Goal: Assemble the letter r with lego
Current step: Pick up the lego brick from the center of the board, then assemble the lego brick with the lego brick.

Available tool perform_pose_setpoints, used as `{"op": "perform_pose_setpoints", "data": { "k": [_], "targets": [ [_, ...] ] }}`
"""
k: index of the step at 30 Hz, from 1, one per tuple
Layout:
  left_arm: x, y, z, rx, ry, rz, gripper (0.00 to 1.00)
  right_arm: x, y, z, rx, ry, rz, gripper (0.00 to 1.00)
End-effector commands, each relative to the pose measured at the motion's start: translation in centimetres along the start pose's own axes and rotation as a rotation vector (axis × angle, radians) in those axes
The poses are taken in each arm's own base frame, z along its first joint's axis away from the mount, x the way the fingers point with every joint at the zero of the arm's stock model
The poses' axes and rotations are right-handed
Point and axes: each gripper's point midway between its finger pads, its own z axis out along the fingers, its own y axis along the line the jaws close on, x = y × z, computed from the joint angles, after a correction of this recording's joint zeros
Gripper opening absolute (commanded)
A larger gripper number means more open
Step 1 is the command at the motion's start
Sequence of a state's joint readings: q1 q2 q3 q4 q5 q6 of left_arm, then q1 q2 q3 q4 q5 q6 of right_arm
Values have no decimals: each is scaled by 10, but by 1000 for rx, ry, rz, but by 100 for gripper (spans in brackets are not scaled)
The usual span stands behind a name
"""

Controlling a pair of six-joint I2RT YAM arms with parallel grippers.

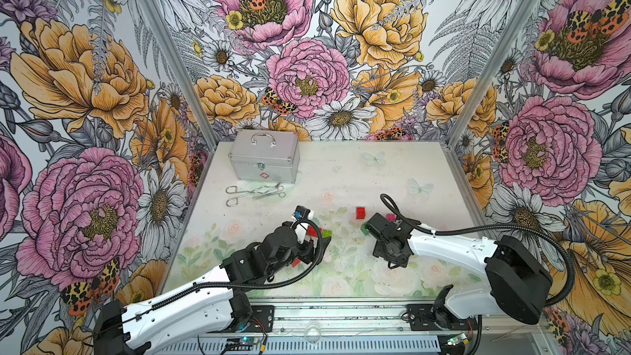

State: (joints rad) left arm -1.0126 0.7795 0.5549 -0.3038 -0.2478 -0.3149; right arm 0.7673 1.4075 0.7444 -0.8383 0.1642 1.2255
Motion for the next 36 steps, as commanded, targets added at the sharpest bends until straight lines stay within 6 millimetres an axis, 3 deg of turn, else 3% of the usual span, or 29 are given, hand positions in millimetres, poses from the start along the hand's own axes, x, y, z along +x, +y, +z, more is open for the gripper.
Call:
{"op": "perform_pose_setpoints", "data": {
  "k": [1, 8, 19, 27, 36],
  "targets": [
    [1, 3, -1, -22, -4, 10, 99, -3, 5, -3, -1, -9, -37, 55],
    [0, 3, 1, -27, 5, 18, 99, -23, 15, -21, -60, 3, -160, 49],
    [-12, 0, 1, -39, 2, 23, 99, -92, 16, -47, -62, -46, -262, 49],
    [-23, -10, 8, -15, 9, 34, 99, -134, 29, -34, -64, -28, -329, 47],
    [-36, -18, 17, -6, 2, 41, 99, -150, 51, -20, -123, 3, -374, 46]
  ]
}}
